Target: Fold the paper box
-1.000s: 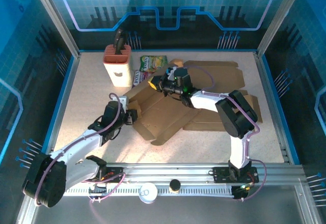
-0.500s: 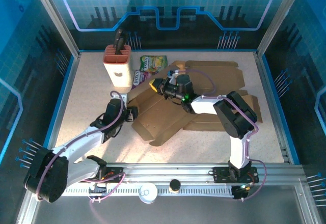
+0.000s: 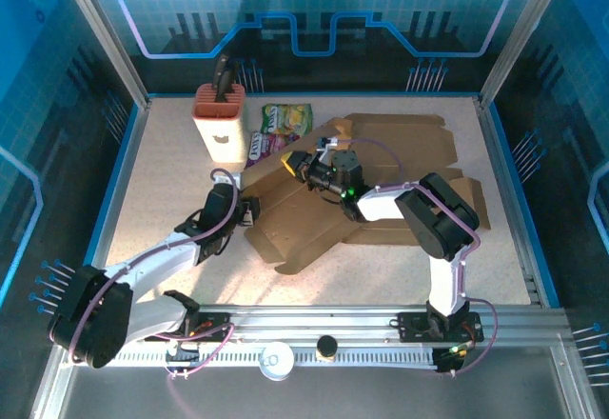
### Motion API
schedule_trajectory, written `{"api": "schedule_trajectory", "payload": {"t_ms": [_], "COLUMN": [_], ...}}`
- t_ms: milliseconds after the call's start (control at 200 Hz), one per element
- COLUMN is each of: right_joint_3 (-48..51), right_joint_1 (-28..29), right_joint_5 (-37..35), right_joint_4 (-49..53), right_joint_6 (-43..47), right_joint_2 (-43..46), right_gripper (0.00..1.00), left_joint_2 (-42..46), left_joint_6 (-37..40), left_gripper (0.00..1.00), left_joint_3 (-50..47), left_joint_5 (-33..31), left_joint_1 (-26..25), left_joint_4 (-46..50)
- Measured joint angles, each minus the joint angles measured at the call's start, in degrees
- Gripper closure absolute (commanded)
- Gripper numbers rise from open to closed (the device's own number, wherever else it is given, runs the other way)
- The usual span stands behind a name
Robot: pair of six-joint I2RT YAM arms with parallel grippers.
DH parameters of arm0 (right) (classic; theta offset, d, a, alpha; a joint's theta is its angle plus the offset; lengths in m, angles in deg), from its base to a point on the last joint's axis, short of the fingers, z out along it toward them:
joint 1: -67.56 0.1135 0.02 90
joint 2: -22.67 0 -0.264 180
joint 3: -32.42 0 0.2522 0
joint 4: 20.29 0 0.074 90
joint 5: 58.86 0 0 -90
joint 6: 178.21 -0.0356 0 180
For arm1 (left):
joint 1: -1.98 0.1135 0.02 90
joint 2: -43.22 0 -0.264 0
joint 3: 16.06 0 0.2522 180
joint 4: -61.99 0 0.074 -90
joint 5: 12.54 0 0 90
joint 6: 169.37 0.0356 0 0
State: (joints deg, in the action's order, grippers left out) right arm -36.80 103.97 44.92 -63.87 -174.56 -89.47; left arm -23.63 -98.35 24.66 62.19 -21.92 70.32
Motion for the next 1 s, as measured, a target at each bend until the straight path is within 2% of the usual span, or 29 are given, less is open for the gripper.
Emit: {"api": "schedule_trajectory", "payload": {"t_ms": [415,570,655,735,915,995], "right_joint_3": [0.4,0.4,0.4,0.3,0.3,0.3], "right_joint_1": [0.1,0.1,0.0,0.0,-0.1,-0.1], "right_joint_5": [-1.3,-2.3,-3.1,-3.5,-3.4,-3.1], "right_joint_4": [-0.8,-0.8,-0.8,-0.8,-0.8,-0.8], "right_joint_6": [-0.2,-0.2,-0.2,-0.2,-0.2,-0.2], "right_joint_2": [0.0,0.0,0.0,0.0,0.0,0.0], "right_gripper": [1.0,1.0,1.0,1.0,1.0,1.0], "left_joint_2": [-4.8,-7.3,-8.7,-9.8,-11.3,-12.3], "left_joint_6": [-3.4,-5.1,-5.8,-6.6,-7.8,-8.2], "left_gripper": [0.63,0.79,0.83,0.82,0.69,0.67], "left_joint_3": [2.3,3.8,4.7,5.3,5.6,5.7], "left_joint_5": [-8.4,-11.6,-13.7,-15.6,-17.1,-17.2], "left_joint_1": [-3.2,-3.9,-4.4,-5.0,-5.7,-5.8], "left_joint_4": [-0.7,-0.9,-0.9,-0.9,-1.6,-2.2]}}
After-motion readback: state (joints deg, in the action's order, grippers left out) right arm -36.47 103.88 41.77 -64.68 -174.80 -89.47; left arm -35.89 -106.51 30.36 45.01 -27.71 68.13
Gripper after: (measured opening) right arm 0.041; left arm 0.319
